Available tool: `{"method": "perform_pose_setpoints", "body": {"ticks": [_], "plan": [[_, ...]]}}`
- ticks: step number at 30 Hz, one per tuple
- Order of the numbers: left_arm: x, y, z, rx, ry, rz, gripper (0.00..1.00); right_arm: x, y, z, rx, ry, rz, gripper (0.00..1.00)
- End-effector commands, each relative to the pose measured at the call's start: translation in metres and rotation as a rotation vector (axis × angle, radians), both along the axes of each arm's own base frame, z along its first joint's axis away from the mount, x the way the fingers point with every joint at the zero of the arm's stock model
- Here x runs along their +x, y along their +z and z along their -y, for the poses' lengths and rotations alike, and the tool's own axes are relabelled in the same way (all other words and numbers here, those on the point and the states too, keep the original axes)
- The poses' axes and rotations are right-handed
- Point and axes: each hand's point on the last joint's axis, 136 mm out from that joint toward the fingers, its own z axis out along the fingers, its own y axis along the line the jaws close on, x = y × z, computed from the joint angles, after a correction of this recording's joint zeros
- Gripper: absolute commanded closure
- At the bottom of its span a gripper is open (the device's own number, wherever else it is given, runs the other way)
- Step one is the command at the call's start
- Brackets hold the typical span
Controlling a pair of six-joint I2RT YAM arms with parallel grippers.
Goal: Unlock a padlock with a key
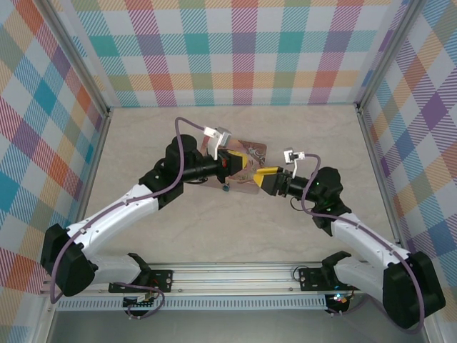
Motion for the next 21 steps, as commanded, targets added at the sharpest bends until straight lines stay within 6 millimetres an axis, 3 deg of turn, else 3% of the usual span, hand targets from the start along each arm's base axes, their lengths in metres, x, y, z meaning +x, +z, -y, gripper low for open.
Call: {"method": "perform_pose_setpoints", "body": {"ticks": [1, 9, 21], "plan": [[-0.014, 0.016, 0.004, -0.014, -0.07, 0.034, 1.0, -0.011, 0.036, -0.006, 0.054, 0.087, 0.131, 0.36], [-0.013, 0.014, 0.008, -0.02, -0.085, 0.014, 1.0, -0.005, 0.044, -0.017, 0.068, 0.116, 0.16, 0.45], [-0.008, 0.01, 0.01, -0.019, -0.07, -0.005, 1.0, -0.006, 0.037, -0.034, 0.072, 0.171, 0.138, 0.63]]}}
